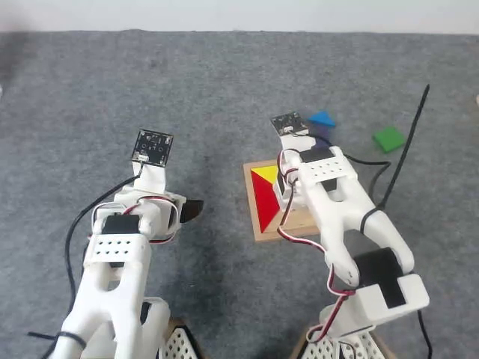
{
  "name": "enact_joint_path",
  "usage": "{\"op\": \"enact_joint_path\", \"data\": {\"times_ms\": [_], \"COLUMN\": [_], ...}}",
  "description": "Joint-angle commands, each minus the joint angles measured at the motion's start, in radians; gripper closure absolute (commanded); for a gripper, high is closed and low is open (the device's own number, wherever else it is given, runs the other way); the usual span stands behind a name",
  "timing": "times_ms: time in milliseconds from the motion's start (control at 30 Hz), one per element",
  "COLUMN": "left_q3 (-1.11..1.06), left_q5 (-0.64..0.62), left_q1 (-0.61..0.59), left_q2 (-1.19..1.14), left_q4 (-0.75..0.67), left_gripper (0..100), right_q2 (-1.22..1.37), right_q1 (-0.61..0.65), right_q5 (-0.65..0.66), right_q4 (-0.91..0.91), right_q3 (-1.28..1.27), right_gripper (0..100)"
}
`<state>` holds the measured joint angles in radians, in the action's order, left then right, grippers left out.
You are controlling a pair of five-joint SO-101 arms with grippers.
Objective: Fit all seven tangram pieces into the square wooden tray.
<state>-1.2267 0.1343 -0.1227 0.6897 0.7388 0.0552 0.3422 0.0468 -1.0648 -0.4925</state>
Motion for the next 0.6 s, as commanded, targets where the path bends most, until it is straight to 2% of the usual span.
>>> {"op": "enact_joint_path", "data": {"times_ms": [0,567], "left_q3": [0.004,0.004], "left_q5": [0.009,0.009], "left_q1": [0.003,0.003], "left_q2": [0.025,0.025], "left_q4": [-0.015,-0.015], "left_gripper": [65,65], "right_q2": [-0.013,-0.004], "right_q1": [0.002,0.001], "right_q5": [0.015,-0.083], "right_q4": [-0.007,0.068], "right_q3": [0.009,0.044], "right_gripper": [69.9,69.9]}}
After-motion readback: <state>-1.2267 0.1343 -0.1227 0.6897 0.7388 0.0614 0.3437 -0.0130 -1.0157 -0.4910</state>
